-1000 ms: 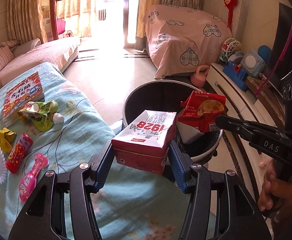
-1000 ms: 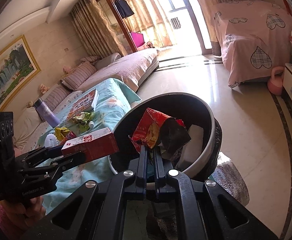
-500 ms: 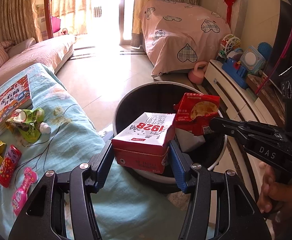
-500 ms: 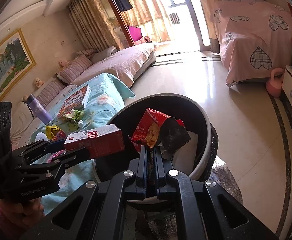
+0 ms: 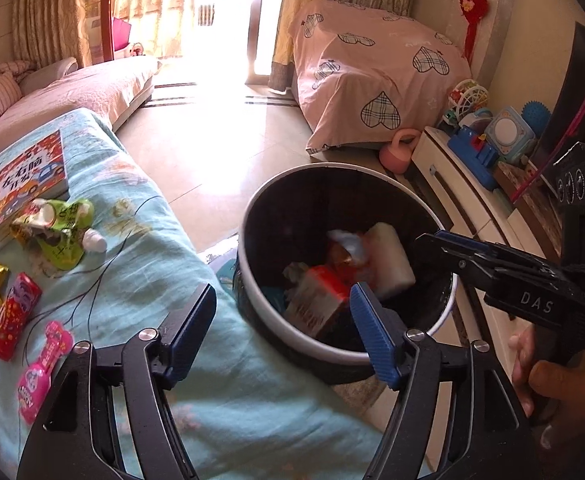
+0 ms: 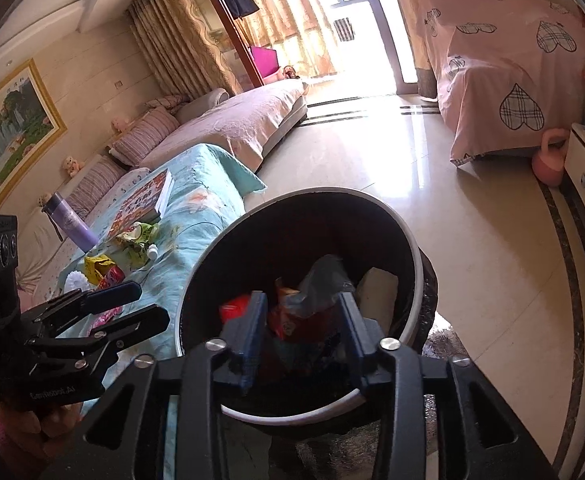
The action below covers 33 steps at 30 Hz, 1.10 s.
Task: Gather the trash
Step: 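Open both tools to drop the carton and chip bag into the bin, then grasp the white mesh sponge with the left tool while the right tool grasps the pink bottle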
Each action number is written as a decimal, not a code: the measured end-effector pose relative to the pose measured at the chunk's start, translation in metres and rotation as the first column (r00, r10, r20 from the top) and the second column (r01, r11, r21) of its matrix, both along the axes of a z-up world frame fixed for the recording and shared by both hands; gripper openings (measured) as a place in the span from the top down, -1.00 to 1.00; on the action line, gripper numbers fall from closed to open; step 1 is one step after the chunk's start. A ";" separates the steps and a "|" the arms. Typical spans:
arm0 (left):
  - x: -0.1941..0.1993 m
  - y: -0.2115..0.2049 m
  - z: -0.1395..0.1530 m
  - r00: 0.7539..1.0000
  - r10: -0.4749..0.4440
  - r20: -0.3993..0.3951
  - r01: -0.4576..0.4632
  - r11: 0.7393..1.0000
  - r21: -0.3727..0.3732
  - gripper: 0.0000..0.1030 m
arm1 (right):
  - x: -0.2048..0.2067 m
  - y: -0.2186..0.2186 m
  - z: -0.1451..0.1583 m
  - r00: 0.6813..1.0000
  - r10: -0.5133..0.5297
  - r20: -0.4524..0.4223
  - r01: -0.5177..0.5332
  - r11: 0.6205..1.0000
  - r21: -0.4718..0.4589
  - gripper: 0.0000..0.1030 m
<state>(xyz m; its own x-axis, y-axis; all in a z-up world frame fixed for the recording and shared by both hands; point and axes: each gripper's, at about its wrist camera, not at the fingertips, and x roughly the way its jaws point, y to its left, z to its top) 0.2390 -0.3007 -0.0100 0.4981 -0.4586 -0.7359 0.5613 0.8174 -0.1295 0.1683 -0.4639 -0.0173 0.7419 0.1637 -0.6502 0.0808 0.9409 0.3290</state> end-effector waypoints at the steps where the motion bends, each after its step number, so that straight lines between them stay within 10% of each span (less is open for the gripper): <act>1: -0.002 0.004 0.000 1.000 0.007 -0.003 -0.007 1.000 -0.007 -0.41 | -0.001 0.001 0.001 1.000 0.000 0.004 0.000 1.000 0.005 0.00; 12: -0.032 0.097 -0.010 0.986 0.164 -0.034 -0.166 0.984 -0.068 -0.42 | -0.020 0.045 0.011 0.996 0.042 0.075 -0.045 0.998 0.040 -0.57; 33: -0.076 0.278 -0.033 0.867 0.489 -0.093 -0.498 0.859 -0.118 -0.42 | -0.014 0.200 -0.020 0.964 0.264 0.018 -0.264 0.959 0.101 -0.72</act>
